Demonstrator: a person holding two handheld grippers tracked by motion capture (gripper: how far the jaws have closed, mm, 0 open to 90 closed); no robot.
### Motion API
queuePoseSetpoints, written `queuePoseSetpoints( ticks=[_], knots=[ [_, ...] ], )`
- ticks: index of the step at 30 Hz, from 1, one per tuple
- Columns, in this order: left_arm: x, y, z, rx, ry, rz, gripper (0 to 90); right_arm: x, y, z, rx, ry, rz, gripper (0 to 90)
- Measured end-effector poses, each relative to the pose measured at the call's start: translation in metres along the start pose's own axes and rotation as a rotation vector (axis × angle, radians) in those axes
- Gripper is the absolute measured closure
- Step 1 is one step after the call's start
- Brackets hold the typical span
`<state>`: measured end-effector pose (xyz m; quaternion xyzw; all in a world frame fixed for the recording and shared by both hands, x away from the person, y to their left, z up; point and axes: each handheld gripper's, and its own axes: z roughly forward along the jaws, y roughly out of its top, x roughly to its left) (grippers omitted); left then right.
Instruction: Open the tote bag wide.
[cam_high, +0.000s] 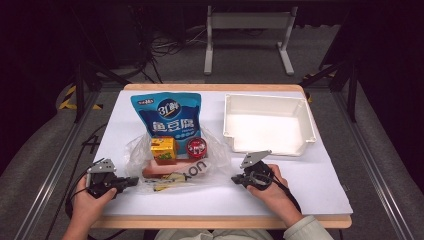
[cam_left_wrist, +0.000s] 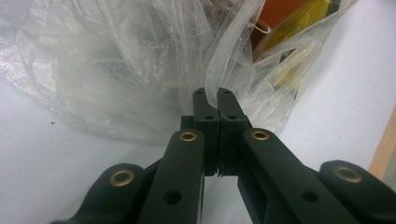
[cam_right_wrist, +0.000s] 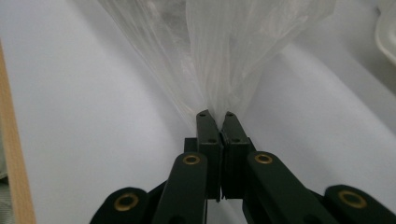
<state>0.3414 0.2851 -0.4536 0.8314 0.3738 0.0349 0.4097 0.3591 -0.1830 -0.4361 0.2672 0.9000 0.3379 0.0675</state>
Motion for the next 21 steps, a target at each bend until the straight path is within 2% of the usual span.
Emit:
queuePoseSetpoints(
  ticks=[2, 5, 12, 14, 16, 19, 21],
  knots=[
    [0.000, 0.000, 0.000, -0.002, 0.005, 0.009, 89.2, -0.001, -0.001, 0.000, 0.000, -0.002, -0.002, 88.6],
    [-0.001, -0.002, 0.000, -0.012, 0.001, 0.001, 89.2, -0.002, -0.001, -0.002, 0.001, -0.011, -0.001, 88.5],
    [-0.004, 0.000, 0.000, -0.029, -0.005, 0.045, 89.6, -0.001, -0.002, -0.008, -0.036, 0.003, -0.001, 86.4],
    [-0.004, 0.000, 0.000, -0.033, -0.009, 0.044, 89.6, -0.002, -0.002, -0.010, -0.043, 0.007, 0.001, 85.5],
    [-0.004, -0.001, -0.001, -0.040, -0.006, 0.044, 89.6, -0.002, -0.002, -0.014, -0.071, 0.012, 0.005, 79.7],
    [-0.004, -0.001, -0.003, -0.050, -0.009, 0.040, 89.6, 0.000, -0.001, -0.021, -0.138, 0.032, 0.001, 64.8],
    [-0.004, -0.001, -0.003, -0.050, -0.009, 0.040, 89.6, 0.003, 0.002, -0.027, -0.177, 0.024, -0.015, 59.4]
  ],
)
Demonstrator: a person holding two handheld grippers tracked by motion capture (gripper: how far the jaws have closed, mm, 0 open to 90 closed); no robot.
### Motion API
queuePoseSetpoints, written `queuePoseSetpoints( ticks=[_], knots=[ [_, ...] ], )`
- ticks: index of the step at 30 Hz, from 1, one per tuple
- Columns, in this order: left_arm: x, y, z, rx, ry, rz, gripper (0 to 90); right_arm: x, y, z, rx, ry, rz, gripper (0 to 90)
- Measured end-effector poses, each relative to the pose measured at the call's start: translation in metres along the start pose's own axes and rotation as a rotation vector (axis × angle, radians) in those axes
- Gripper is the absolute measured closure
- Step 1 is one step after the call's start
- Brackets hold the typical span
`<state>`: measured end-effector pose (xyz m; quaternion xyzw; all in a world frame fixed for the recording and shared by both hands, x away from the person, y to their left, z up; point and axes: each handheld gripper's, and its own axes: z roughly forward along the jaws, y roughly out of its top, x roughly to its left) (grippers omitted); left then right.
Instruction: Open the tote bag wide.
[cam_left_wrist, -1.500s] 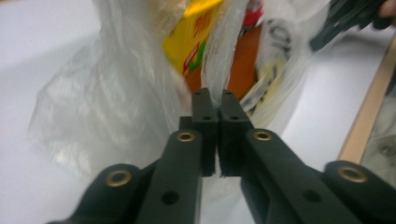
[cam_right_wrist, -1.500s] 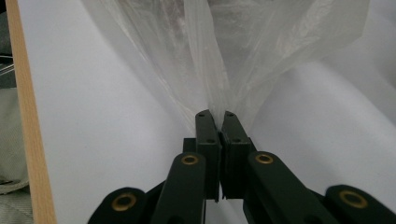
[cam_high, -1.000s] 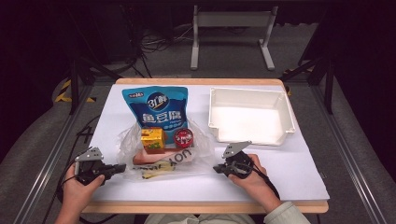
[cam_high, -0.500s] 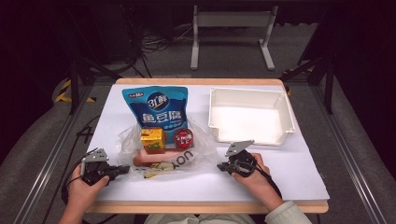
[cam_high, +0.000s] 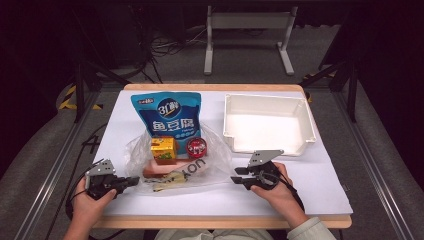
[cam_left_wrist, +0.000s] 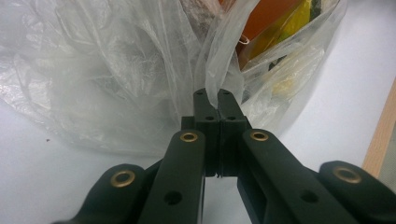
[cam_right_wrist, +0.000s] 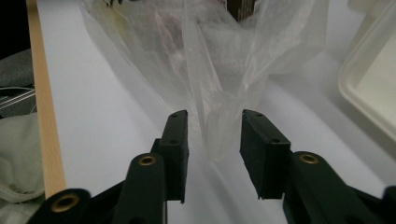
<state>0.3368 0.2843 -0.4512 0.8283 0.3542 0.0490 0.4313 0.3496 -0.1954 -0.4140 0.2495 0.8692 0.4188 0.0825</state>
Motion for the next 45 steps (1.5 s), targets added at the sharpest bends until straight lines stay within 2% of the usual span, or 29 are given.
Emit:
queuePoseSetpoints(
  ticks=[2, 3, 9, 12, 15, 16, 22, 26, 31, 37, 40, 45],
  knots=[
    [0.000, 0.000, 0.000, -0.003, -0.003, 0.002, 89.6, 0.002, 0.004, -0.006, -0.036, -0.008, -0.010, 55.7],
    [0.000, 0.000, 0.000, -0.003, -0.003, 0.002, 89.5, 0.002, 0.004, -0.006, -0.036, -0.008, -0.010, 55.7],
    [0.001, 0.000, -0.001, -0.013, -0.008, 0.004, 89.5, 0.011, 0.020, -0.028, -0.169, -0.033, -0.031, 54.0],
    [0.001, 0.000, -0.001, -0.013, -0.009, 0.009, 89.5, 0.017, 0.028, -0.033, -0.230, -0.003, -0.042, 54.6],
    [0.001, 0.000, -0.001, -0.012, -0.008, 0.005, 89.4, 0.020, 0.031, -0.034, -0.252, 0.014, -0.054, 54.9],
    [0.000, 0.000, -0.001, -0.013, -0.008, 0.004, 89.4, 0.024, 0.036, -0.032, -0.271, 0.035, -0.067, 54.9],
    [0.000, 0.000, -0.001, -0.013, -0.007, 0.011, 89.4, 0.030, 0.047, -0.020, -0.291, 0.076, -0.090, 54.6],
    [0.000, 0.001, -0.001, -0.015, -0.008, 0.017, 89.3, 0.034, 0.054, -0.007, -0.297, 0.093, -0.109, 49.8],
    [0.000, 0.000, -0.001, -0.014, -0.009, 0.011, 89.1, 0.036, 0.061, 0.009, -0.311, 0.105, -0.105, 46.7],
    [-0.001, 0.000, 0.000, -0.013, -0.012, 0.011, 88.7, 0.034, 0.063, 0.029, -0.303, 0.116, -0.105, 46.7],
    [-0.001, 0.000, 0.000, -0.012, -0.010, 0.014, 88.5, 0.033, 0.063, 0.033, -0.299, 0.111, -0.103, 46.2],
    [-0.001, 0.000, 0.001, -0.008, -0.011, 0.017, 88.5, 0.034, 0.063, 0.047, -0.279, 0.116, -0.083, 42.6]
  ],
)
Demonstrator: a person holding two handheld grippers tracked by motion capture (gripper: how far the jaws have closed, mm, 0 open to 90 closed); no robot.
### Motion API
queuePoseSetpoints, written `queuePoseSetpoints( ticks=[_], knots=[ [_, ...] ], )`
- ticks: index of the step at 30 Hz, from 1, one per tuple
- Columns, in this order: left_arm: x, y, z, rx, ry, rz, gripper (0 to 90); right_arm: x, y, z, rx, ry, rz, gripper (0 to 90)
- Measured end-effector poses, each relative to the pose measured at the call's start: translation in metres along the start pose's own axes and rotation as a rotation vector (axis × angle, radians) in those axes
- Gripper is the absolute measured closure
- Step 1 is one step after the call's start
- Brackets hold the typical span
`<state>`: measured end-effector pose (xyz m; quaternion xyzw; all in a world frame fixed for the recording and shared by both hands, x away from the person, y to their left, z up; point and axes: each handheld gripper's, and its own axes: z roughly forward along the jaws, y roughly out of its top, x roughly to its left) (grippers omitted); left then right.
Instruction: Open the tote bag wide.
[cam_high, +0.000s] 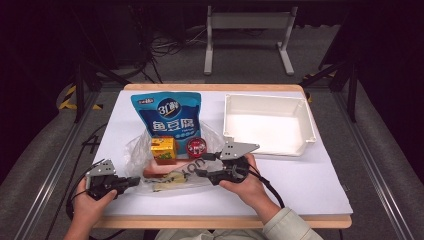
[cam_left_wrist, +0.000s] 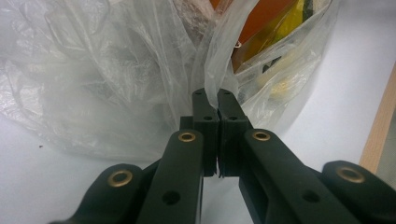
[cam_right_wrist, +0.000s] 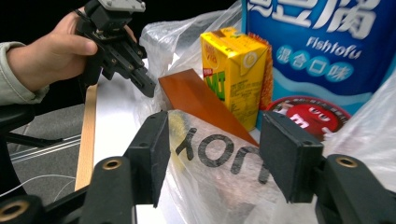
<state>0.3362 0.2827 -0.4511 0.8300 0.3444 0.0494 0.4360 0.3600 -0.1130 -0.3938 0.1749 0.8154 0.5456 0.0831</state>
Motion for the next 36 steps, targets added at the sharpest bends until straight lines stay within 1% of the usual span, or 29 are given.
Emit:
queuePoseSetpoints(
  ticks=[4, 5, 6, 9, 10, 13, 17, 20, 21, 23, 24, 25, 26, 27, 28, 29, 31, 35, 36],
  knots=[
    [0.000, 0.000, 0.000, -0.002, 0.000, 0.002, 88.4, -0.001, -0.004, 0.004, 0.015, -0.031, -0.008, 40.4],
    [0.000, 0.000, 0.000, -0.002, 0.000, 0.002, 88.3, -0.001, -0.004, 0.004, 0.015, -0.031, -0.008, 40.4],
    [0.000, 0.000, 0.001, 0.003, 0.002, -0.001, 88.1, -0.002, -0.006, 0.004, 0.011, -0.045, -0.007, 39.7],
    [0.000, -0.001, 0.001, 0.006, 0.000, -0.008, 87.8, -0.005, -0.009, 0.004, 0.018, -0.056, -0.001, 39.4],
    [0.000, -0.001, 0.001, 0.007, -0.001, -0.004, 87.8, -0.007, -0.011, 0.004, 0.025, -0.061, 0.003, 39.3],
    [0.000, 0.000, 0.002, 0.009, -0.004, -0.005, 87.4, -0.012, -0.017, 0.005, 0.043, -0.075, 0.024, 38.2],
    [0.000, -0.001, 0.002, 0.009, -0.007, -0.010, 84.9, -0.018, -0.022, 0.006, 0.074, -0.075, 0.034, 36.9],
    [0.000, -0.001, 0.002, 0.008, -0.010, -0.014, 84.4, -0.021, -0.026, 0.006, 0.088, -0.074, 0.051, 39.2],
    [0.000, -0.001, 0.002, 0.008, -0.010, -0.014, 84.2, -0.022, -0.027, 0.006, 0.091, -0.071, 0.054, 41.0],
    [0.000, -0.001, 0.002, 0.008, -0.011, -0.015, 84.1, -0.022, -0.027, 0.006, 0.091, -0.071, 0.054, 41.0],
    [0.000, -0.001, 0.002, 0.007, -0.013, -0.016, 84.1, -0.022, -0.028, 0.005, 0.095, -0.071, 0.055, 43.5],
    [0.000, -0.001, 0.002, 0.007, -0.014, -0.016, 84.0, -0.024, -0.028, 0.004, 0.105, -0.057, 0.062, 50.8],
    [0.000, -0.001, 0.002, 0.007, -0.014, -0.016, 84.0, -0.024, -0.028, 0.004, 0.105, -0.057, 0.062, 50.8],
    [0.000, -0.001, 0.002, 0.006, -0.014, -0.016, 84.0, -0.024, -0.029, 0.004, 0.114, -0.027, 0.077, 57.5],
    [0.000, -0.001, 0.002, 0.006, -0.014, -0.016, 84.0, -0.024, -0.029, 0.004, 0.114, -0.027, 0.077, 57.5],
    [0.000, -0.001, 0.002, 0.006, -0.015, -0.016, 83.9, -0.024, -0.030, 0.004, 0.116, -0.022, 0.079, 60.1],
    [0.000, -0.001, 0.002, 0.005, -0.017, -0.017, 83.9, -0.024, -0.029, 0.004, 0.121, 0.009, 0.085, 70.7],
    [0.000, -0.001, 0.002, 0.005, -0.017, -0.016, 83.8, -0.020, -0.029, 0.002, 0.135, 0.042, 0.071, 89.1],
    [0.000, -0.001, 0.002, 0.005, -0.017, -0.015, 83.8, -0.020, -0.029, 0.002, 0.137, 0.047, 0.068, 89.7]
  ],
)
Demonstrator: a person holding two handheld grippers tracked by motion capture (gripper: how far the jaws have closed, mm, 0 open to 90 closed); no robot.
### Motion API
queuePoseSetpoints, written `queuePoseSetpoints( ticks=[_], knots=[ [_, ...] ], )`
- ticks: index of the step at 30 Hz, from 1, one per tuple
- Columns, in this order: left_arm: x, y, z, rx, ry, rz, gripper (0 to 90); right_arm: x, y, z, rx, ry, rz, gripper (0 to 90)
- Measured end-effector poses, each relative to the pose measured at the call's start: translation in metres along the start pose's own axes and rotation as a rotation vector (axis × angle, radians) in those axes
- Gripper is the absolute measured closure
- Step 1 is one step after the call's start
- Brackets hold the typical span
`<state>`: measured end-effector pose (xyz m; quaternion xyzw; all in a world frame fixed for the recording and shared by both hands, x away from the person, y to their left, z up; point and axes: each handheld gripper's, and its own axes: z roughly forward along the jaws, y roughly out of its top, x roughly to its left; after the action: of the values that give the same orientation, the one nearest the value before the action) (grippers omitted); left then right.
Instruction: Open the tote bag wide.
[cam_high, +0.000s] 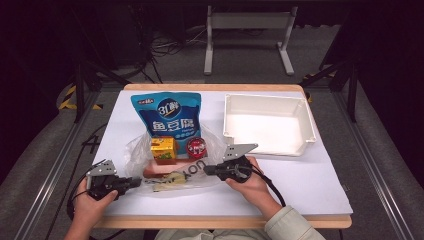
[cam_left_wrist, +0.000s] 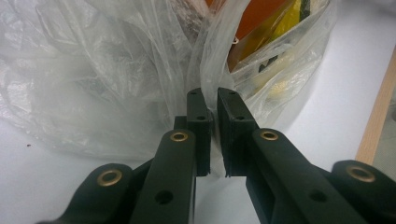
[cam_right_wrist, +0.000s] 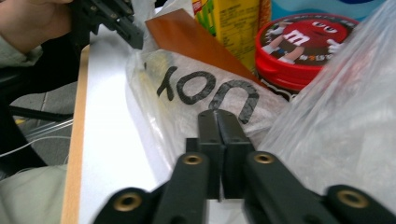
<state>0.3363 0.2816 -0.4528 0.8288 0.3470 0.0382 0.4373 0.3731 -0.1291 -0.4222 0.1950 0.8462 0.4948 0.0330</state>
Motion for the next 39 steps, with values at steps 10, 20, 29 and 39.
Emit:
queuePoseSetpoints(
  ticks=[10, 20, 29, 39],
  knots=[
    [-0.001, 0.000, 0.000, -0.004, -0.001, 0.008, 83.7, 0.003, -0.001, -0.007, -0.020, -0.023, -0.013, 82.9],
    [-0.001, 0.001, -0.001, -0.009, -0.002, 0.012, 83.1, 0.000, 0.001, 0.001, -0.039, -0.070, -0.006, 42.6],
    [-0.002, 0.001, -0.001, -0.011, -0.003, 0.015, 83.1, -0.002, -0.003, 0.012, 0.030, -0.057, -0.004, 47.8],
    [-0.002, 0.001, -0.001, -0.013, -0.006, 0.019, 83.1, 0.003, -0.002, 0.002, 0.050, -0.015, -0.052, 89.5]
  ],
)
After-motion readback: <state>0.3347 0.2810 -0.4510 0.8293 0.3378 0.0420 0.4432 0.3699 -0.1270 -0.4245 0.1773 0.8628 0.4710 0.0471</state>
